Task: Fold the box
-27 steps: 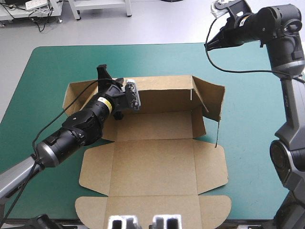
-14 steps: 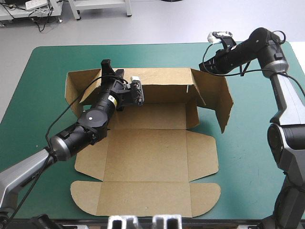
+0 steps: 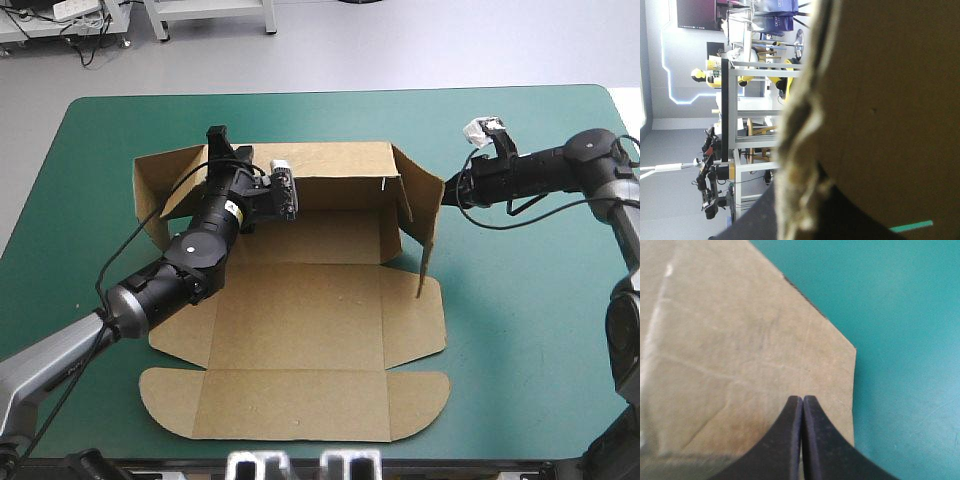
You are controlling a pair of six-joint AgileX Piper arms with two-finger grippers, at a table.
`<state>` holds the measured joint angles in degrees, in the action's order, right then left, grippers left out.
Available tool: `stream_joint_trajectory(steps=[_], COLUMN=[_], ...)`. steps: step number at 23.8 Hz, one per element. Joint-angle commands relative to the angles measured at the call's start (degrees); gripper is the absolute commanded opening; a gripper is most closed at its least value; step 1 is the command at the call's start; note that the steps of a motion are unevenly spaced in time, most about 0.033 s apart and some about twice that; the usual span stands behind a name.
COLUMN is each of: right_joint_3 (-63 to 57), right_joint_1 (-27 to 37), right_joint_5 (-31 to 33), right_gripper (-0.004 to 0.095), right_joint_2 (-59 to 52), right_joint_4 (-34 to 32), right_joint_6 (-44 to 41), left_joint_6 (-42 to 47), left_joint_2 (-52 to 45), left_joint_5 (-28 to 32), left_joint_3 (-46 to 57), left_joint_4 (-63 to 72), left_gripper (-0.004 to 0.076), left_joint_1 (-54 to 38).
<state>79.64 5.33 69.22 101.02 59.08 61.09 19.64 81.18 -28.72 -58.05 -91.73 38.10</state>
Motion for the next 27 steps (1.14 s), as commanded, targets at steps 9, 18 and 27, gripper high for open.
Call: stream_joint_trajectory(steps=[9,18,27], right_joint_3=[-13.0,-15.5,-15.9], right_joint_1=[-1.7,-13.5,-13.6], right_joint_5=[-8.6,-26.5,-22.1], right_gripper=[-0.0022,-0.0022,0.0568], right_joint_2=[-12.8,-21.2,-22.9], right_joint_4=[7.1,-3.2,-12.2], right_joint_6=[14.2,7.8,8.9], left_joint_6=[1.2,-0.4,-10.9], left_joint_2=[-1.9,-1.0,-1.0], left_joint_5=[2.4,-1.5,-3.4], left_joint_3=[-1.1,-1.0,2.2], left_joint_4=[-0.3,2.5,3.2], left_gripper=[-0.0011,-0.001,-0.0011], left_joint_1=[1.1,2.0,2.0])
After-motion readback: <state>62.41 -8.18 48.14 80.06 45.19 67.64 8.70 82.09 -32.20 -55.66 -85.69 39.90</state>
